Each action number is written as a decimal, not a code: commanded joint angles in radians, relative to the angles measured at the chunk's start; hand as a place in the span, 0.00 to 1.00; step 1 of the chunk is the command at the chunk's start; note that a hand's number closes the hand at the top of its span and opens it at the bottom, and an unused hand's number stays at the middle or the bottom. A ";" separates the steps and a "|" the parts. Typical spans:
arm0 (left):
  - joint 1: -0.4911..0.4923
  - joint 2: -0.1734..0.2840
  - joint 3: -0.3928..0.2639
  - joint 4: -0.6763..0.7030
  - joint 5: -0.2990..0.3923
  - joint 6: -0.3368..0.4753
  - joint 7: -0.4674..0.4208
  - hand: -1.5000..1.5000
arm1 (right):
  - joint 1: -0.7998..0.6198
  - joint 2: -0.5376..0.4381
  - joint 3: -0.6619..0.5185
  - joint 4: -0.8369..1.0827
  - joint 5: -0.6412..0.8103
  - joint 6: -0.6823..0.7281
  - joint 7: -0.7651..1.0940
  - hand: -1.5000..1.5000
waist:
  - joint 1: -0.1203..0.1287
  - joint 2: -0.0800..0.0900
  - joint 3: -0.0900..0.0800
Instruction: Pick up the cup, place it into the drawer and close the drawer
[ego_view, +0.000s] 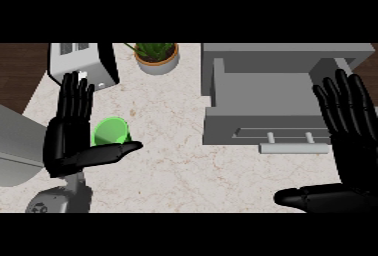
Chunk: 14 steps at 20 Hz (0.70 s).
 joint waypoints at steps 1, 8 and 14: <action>0.101 0.002 -0.009 -0.064 0.013 -0.016 0.012 0.00 | -0.037 -0.006 -0.036 0.030 -0.025 0.001 -0.004 0.00 | 0.004 0.000 0.000; 0.069 -0.008 0.024 0.122 -0.020 0.007 -0.093 0.00 | 0.022 -0.027 -0.051 -0.029 -0.048 0.035 0.022 0.00 | 0.000 0.000 0.000; 0.045 0.043 0.113 0.257 0.033 -0.040 -0.177 0.00 | -0.023 0.001 -0.005 -0.005 0.014 -0.007 0.037 0.00 | 0.000 0.000 0.000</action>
